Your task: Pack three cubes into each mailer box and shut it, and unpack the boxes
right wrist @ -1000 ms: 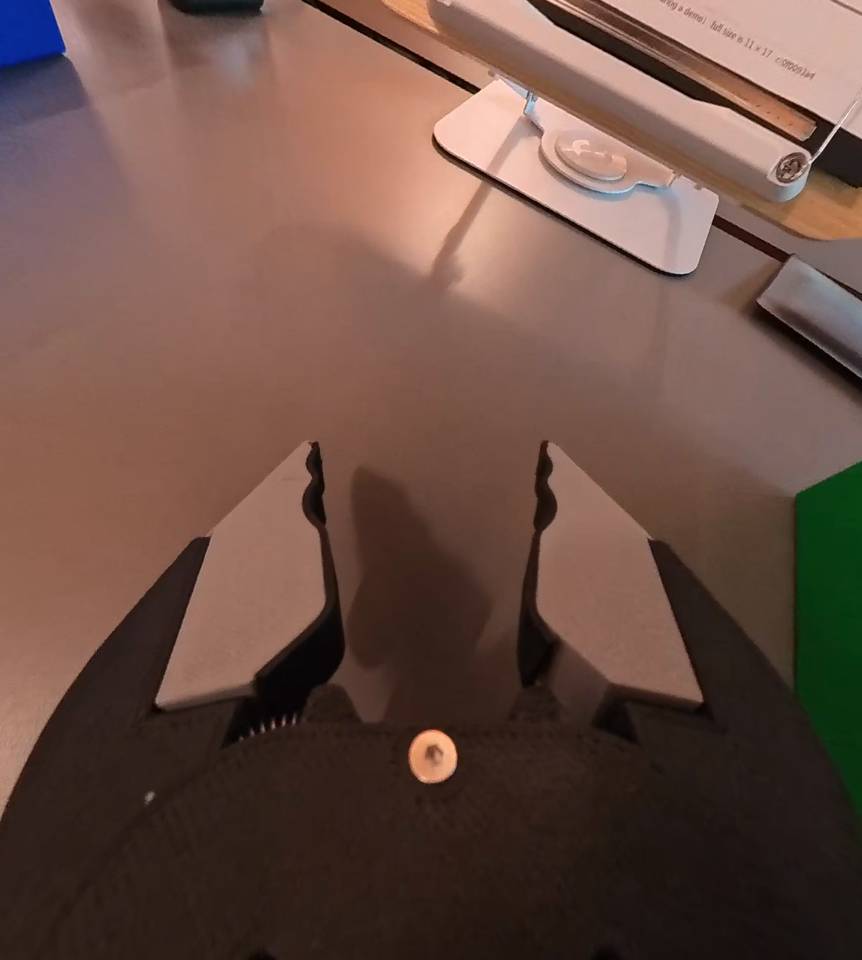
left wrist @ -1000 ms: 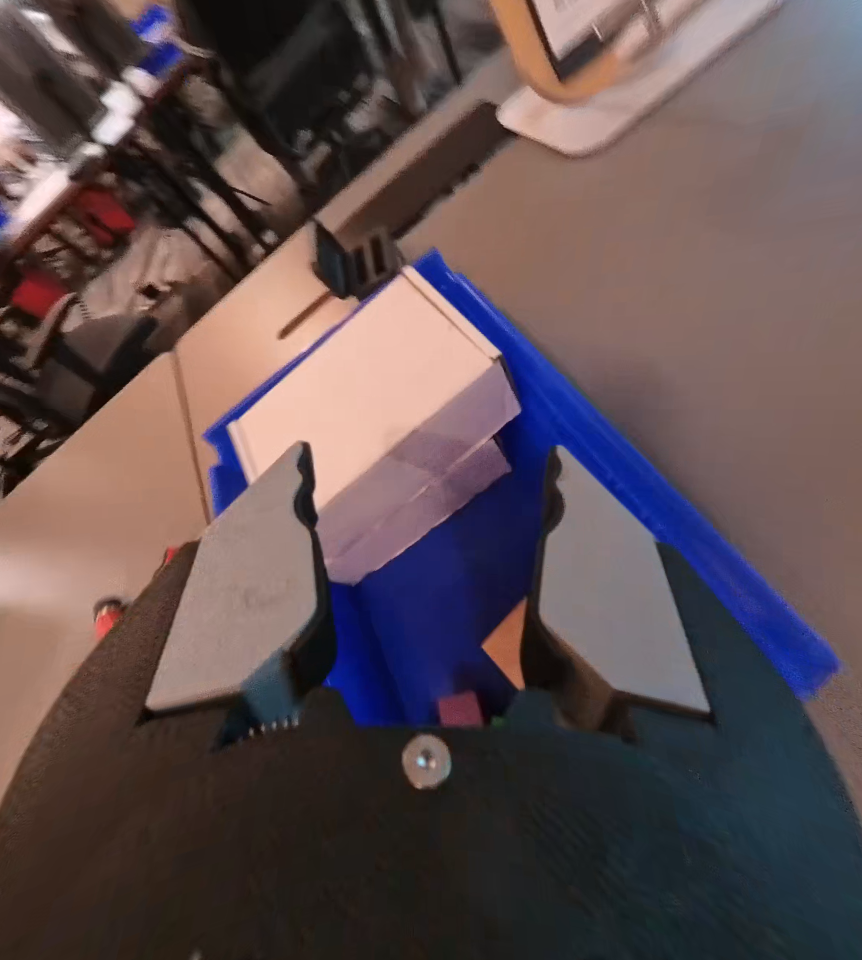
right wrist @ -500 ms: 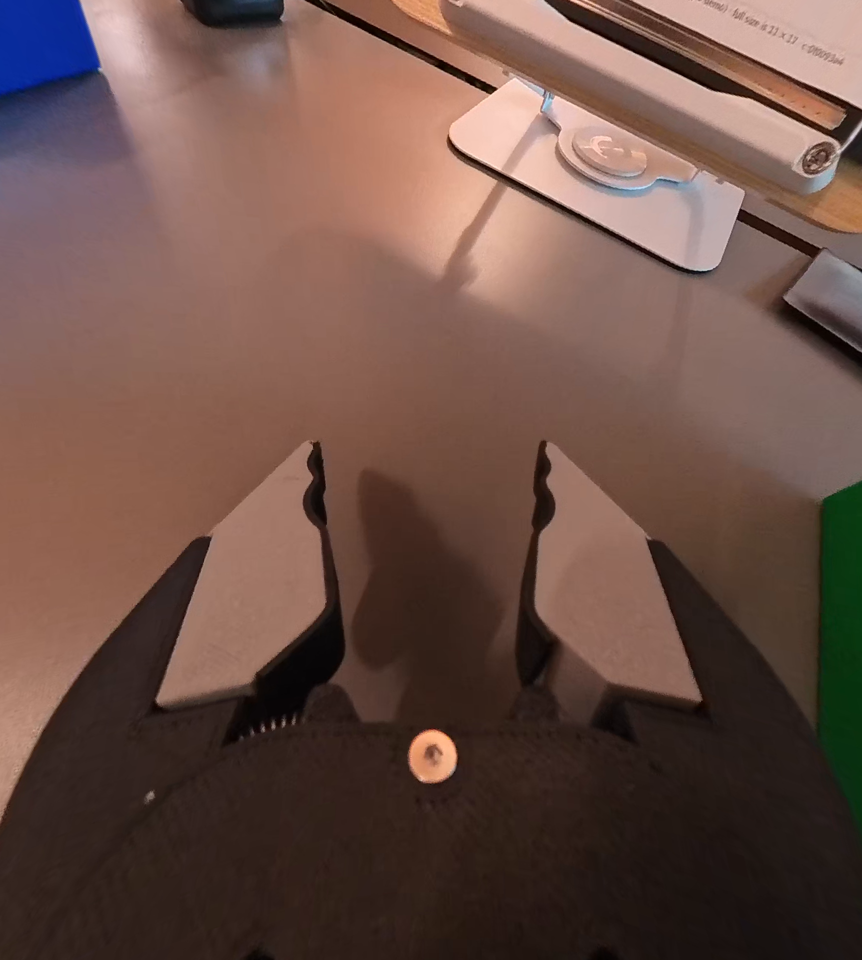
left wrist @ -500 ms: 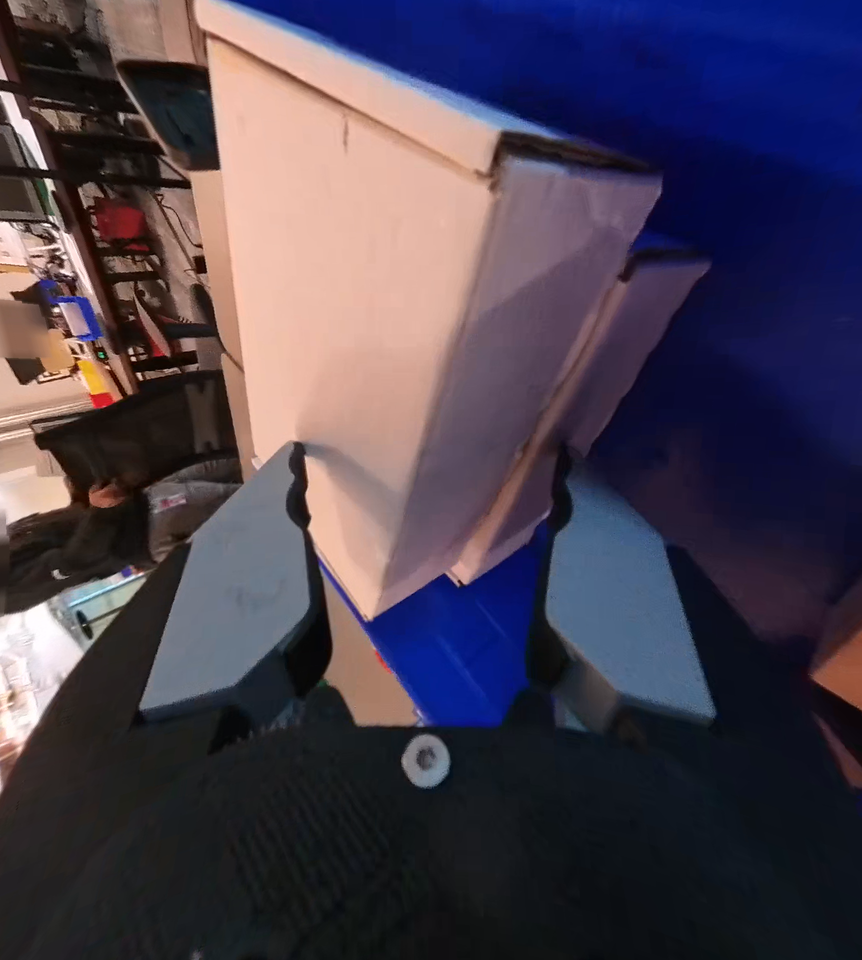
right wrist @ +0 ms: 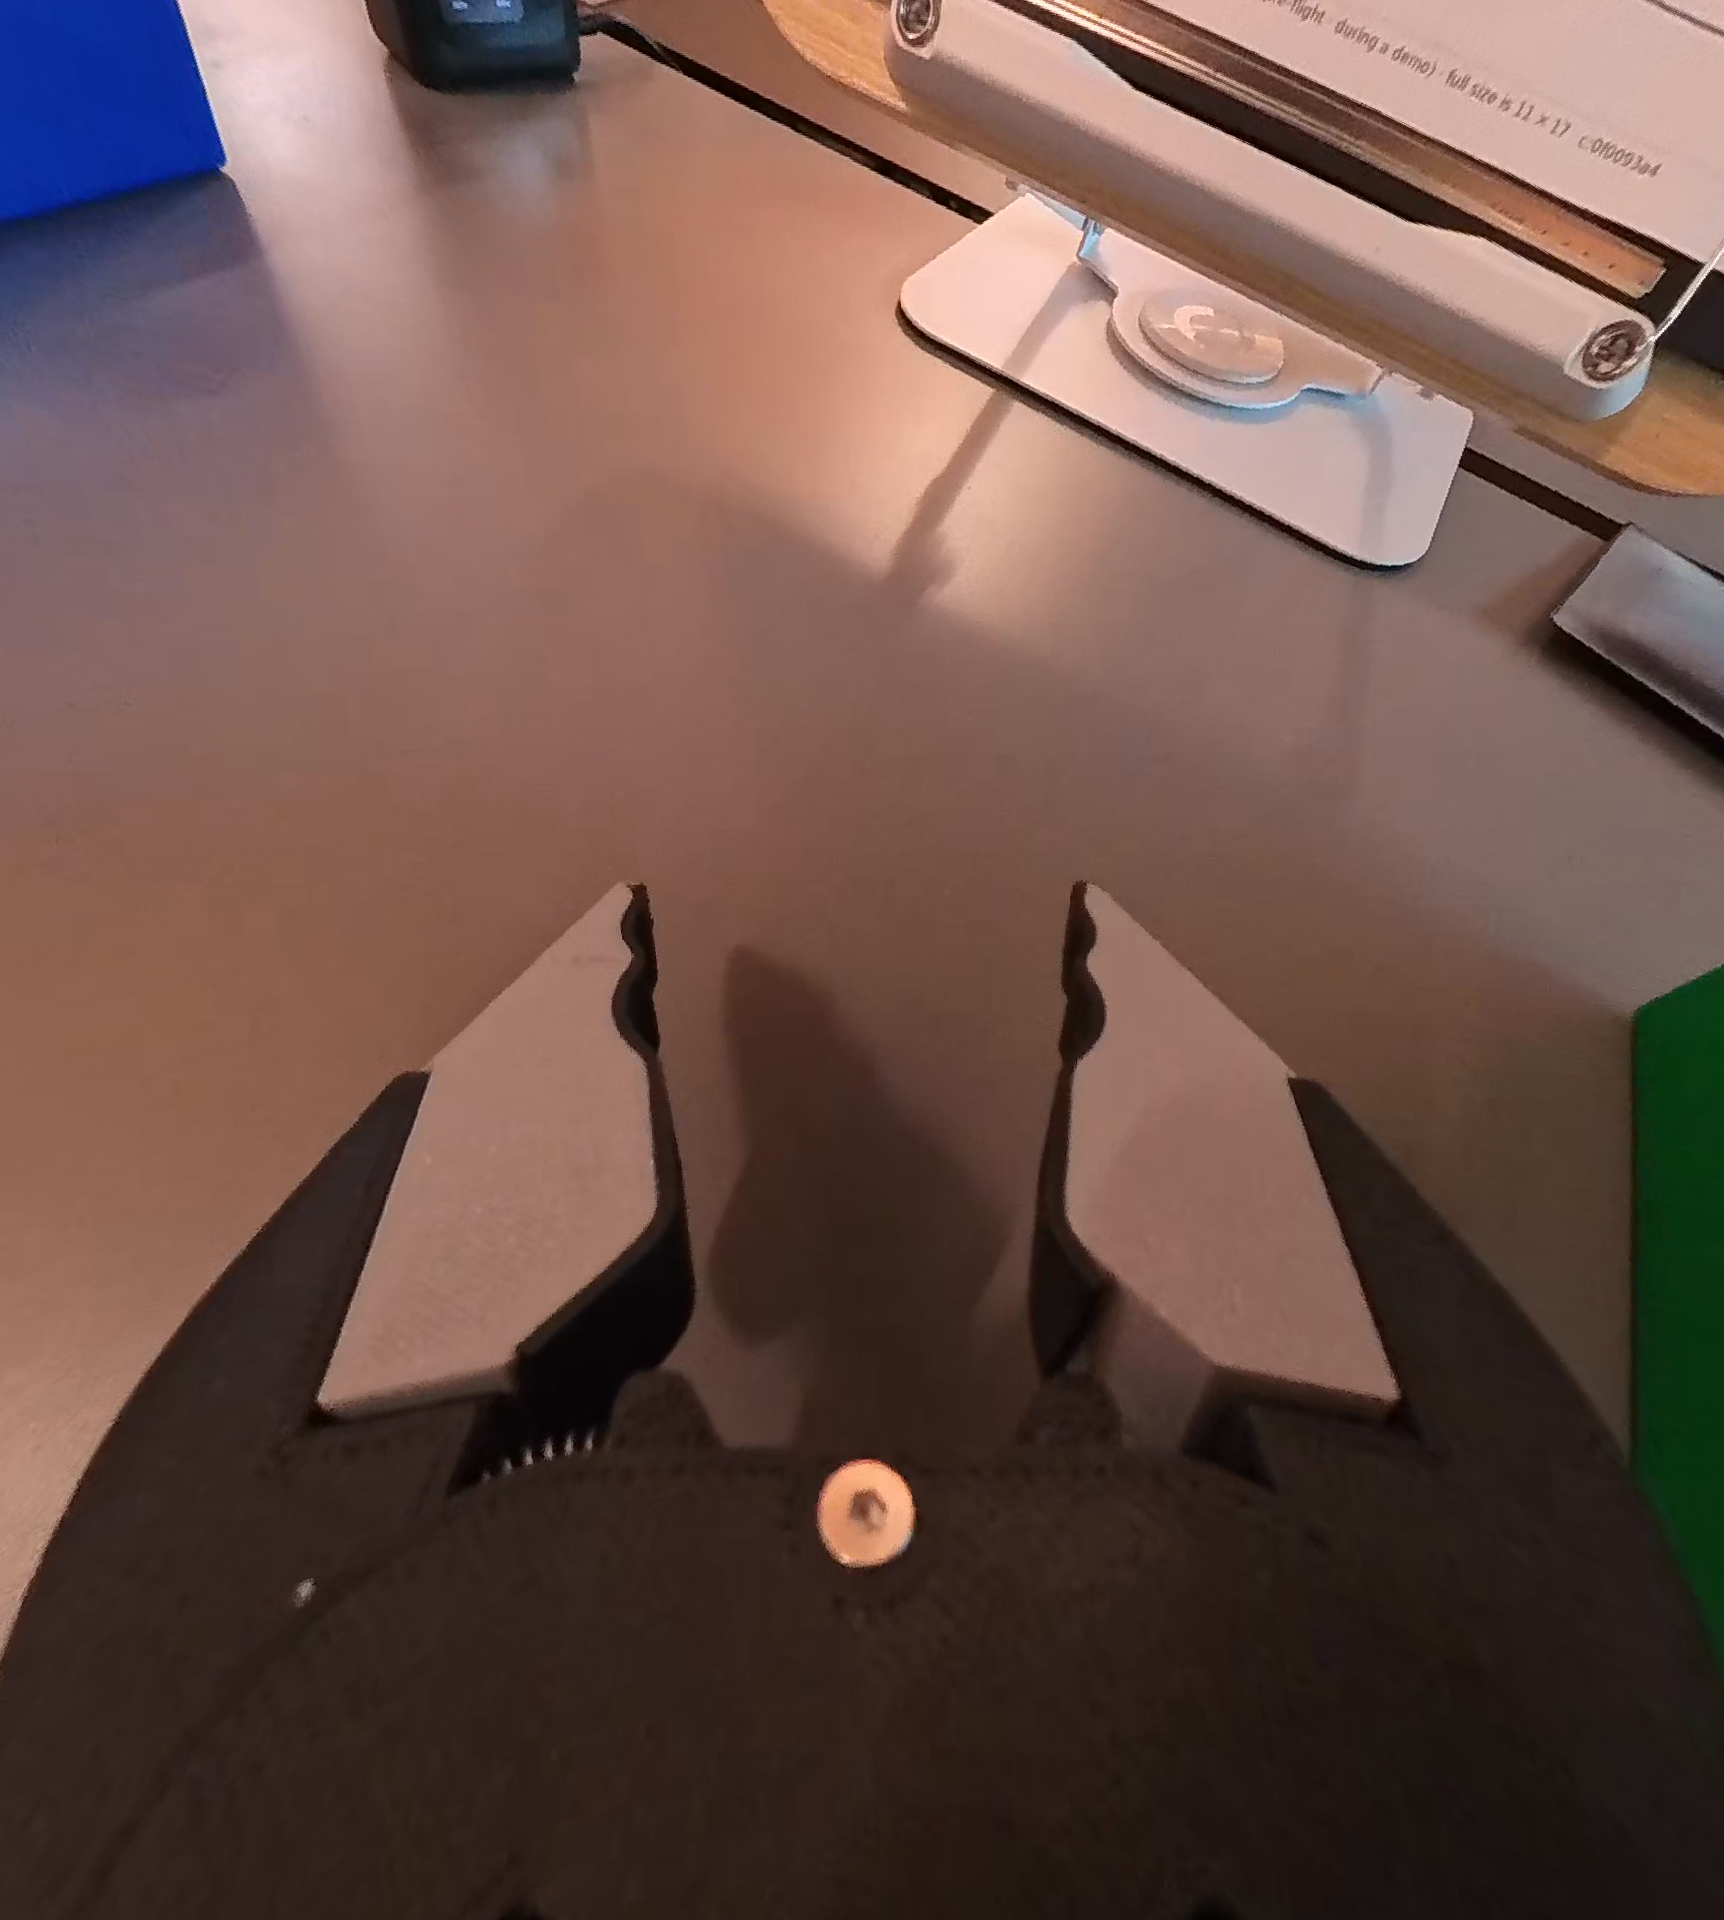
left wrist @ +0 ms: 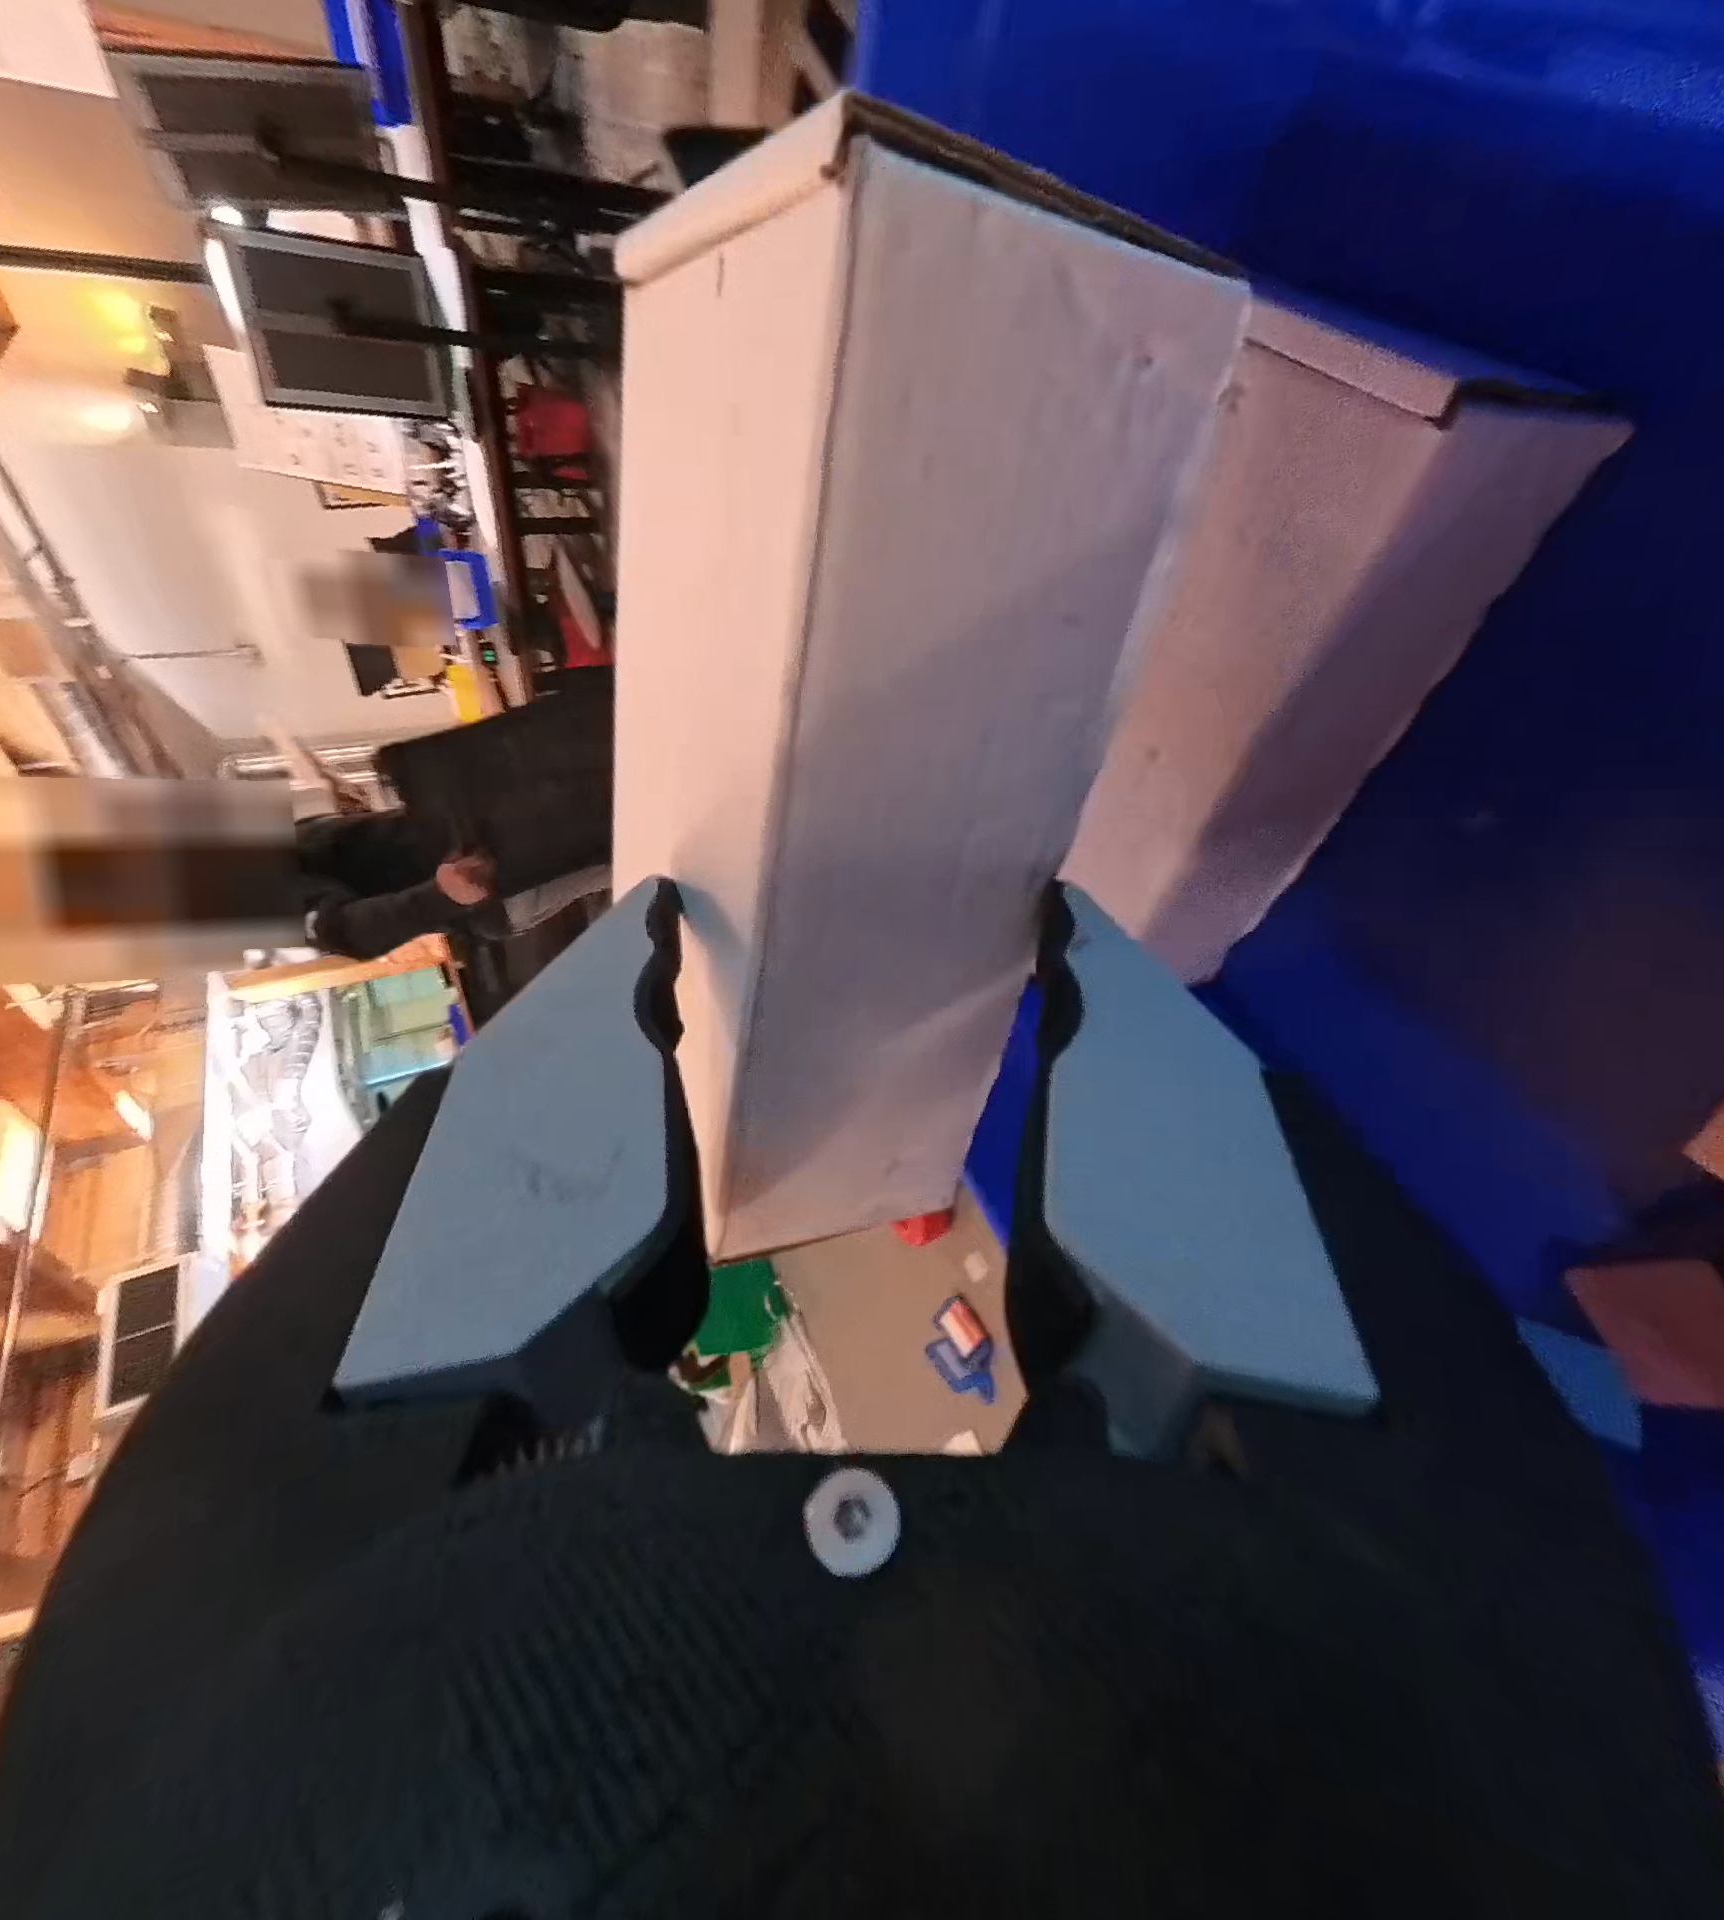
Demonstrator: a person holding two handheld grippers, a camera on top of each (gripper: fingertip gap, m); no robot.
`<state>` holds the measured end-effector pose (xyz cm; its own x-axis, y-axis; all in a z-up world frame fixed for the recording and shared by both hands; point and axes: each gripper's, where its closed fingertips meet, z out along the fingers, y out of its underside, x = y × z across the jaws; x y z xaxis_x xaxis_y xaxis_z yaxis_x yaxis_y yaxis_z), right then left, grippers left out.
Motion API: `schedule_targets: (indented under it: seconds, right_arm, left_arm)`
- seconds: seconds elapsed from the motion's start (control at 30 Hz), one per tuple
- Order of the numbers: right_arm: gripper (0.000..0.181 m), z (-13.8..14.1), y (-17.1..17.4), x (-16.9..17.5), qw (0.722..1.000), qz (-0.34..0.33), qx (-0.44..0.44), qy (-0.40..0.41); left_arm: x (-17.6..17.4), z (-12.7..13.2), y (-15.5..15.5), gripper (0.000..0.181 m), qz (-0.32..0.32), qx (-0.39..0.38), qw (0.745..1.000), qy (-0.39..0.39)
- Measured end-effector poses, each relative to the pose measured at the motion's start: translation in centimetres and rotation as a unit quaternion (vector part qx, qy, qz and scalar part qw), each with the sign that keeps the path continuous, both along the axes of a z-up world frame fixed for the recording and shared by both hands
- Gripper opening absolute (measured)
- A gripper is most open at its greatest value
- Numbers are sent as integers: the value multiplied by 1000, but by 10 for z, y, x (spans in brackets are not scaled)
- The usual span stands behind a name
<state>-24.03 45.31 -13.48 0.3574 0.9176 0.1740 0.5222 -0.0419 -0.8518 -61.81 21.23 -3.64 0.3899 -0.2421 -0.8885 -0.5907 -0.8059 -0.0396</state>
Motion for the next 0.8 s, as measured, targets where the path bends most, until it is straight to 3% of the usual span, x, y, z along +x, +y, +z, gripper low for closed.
schedule_targets:
  seconds: [0.17, 0.33, 0.47, 0.63, 0.8]
  right_arm:
    - [78, 1, -4, -1, 1000, 12, -1, 5]
    - [82, 9, -20, -7, 997, 54, -20, 41]
    - [82, 25, -49, -9, 986, 146, -40, 76]
    - [92, 38, -97, 20, 953, 302, 36, -10]
    - [103, 44, -120, 42, 927, 364, 83, -45]
  left_arm:
    - [45, 54, 8, 68, -38, 44, 997, 42]
    - [143, 84, 36, 68, -113, 77, 990, 32]
    - [236, 54, 57, 68, -189, 49, 980, -29]
    - [330, -23, 65, 68, -259, -37, 955, -138]
    - [361, -63, 62, 68, -272, -155, 911, -268]
